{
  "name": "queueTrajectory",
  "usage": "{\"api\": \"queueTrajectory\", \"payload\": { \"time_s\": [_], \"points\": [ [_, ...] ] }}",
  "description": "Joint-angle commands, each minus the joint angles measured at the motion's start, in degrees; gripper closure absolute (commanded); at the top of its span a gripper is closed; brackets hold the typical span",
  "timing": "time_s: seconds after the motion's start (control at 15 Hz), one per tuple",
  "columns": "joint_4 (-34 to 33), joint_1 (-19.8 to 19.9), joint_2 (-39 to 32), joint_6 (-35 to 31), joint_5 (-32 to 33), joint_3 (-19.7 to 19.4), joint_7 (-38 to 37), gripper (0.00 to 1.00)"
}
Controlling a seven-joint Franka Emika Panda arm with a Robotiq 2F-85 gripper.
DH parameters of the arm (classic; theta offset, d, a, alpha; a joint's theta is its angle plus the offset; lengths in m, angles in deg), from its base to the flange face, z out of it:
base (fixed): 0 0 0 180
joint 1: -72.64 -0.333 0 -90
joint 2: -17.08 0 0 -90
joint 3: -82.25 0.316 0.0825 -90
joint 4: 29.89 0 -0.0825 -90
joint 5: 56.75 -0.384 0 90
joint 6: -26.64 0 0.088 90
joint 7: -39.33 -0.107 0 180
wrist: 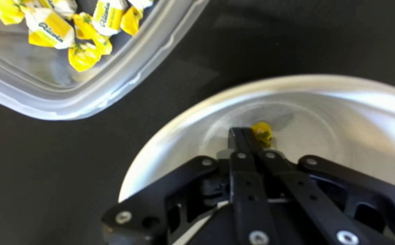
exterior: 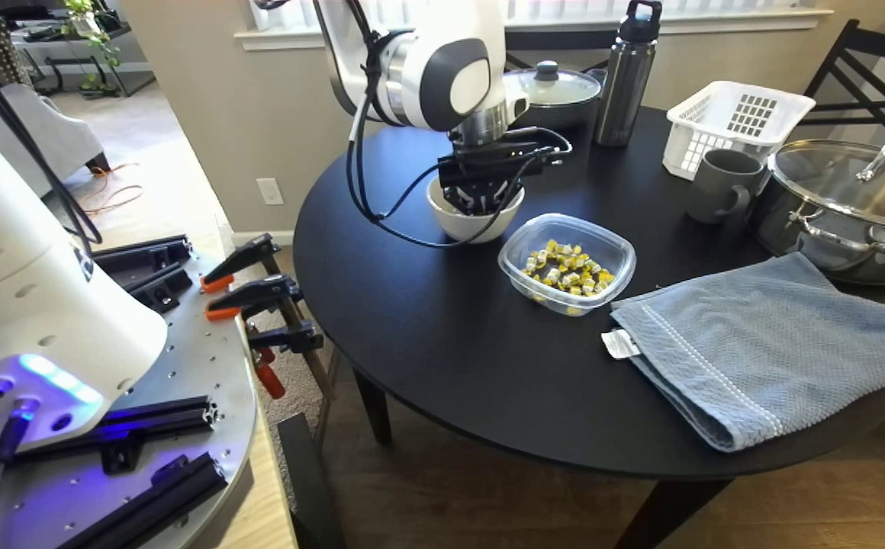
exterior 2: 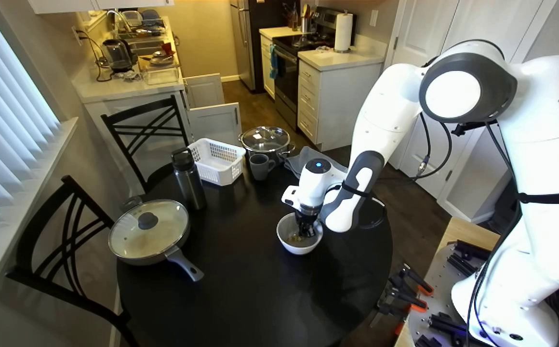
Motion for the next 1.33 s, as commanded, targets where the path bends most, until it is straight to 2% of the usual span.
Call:
{"api": "queueTrajectory", "payload": {
  "time_s": [0.0, 0.27, 0.87, 1.07, 1.27],
  "points": [
    [2.5, 1.9, 2.0, -1.6, 0.7, 1.5, -0.7, 1.0],
    [1.9, 2.8, 2.5, -2.0, 0.4, 3.1, -0.6, 1.0],
    [1.6, 7.8, 5.1, -2.9, -0.9, 9.4, 0.0, 1.0],
    [1.5, 8.3, 6.3, -1.3, -0.6, 9.7, 0.3, 1.0],
    [2.0, 11.3, 8.9, 2.7, -1.4, 12.2, 2.0, 1.0]
  ]
}}
